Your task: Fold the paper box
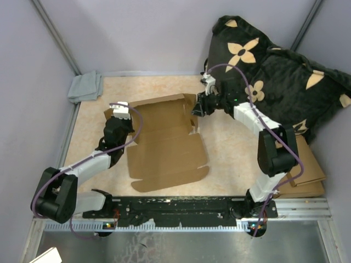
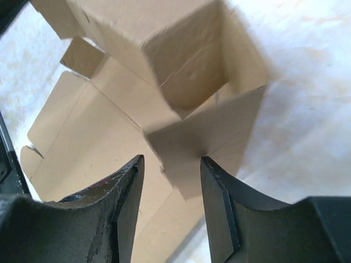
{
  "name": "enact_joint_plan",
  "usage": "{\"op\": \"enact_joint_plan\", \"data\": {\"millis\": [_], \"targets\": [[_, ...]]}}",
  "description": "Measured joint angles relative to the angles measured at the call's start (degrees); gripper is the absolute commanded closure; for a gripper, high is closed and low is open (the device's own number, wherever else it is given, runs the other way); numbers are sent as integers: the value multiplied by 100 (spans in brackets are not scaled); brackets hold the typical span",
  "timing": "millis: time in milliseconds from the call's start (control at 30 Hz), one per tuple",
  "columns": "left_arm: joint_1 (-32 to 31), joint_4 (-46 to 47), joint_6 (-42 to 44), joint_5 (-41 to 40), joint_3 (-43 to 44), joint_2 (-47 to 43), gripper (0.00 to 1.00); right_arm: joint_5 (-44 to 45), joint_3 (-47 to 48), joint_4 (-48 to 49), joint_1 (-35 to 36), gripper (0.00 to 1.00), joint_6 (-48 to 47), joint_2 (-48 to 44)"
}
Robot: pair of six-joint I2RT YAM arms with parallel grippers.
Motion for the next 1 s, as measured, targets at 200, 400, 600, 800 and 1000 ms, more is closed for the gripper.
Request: {"op": "enact_joint_plan", "data": {"millis": [200,400,600,800,1000], "targets": [[0,-4,17,2,0,-114,100,-181,-94,155,-804,53,66,-852],[0,13,-13,4,-103,-275,100,-378,-188,470,-1279,56,162,-1014],[0,7,-59,15,-129,-297,100,-433,-308,636,-1239,57,160,-404],[0,2,-68,44,-129,-317,100,-597,-330,772,-1239,56,168,278],[0,-2,-76,63,-129,-326,100,-1034,-328,1025,-1215,55,149,498]]}}
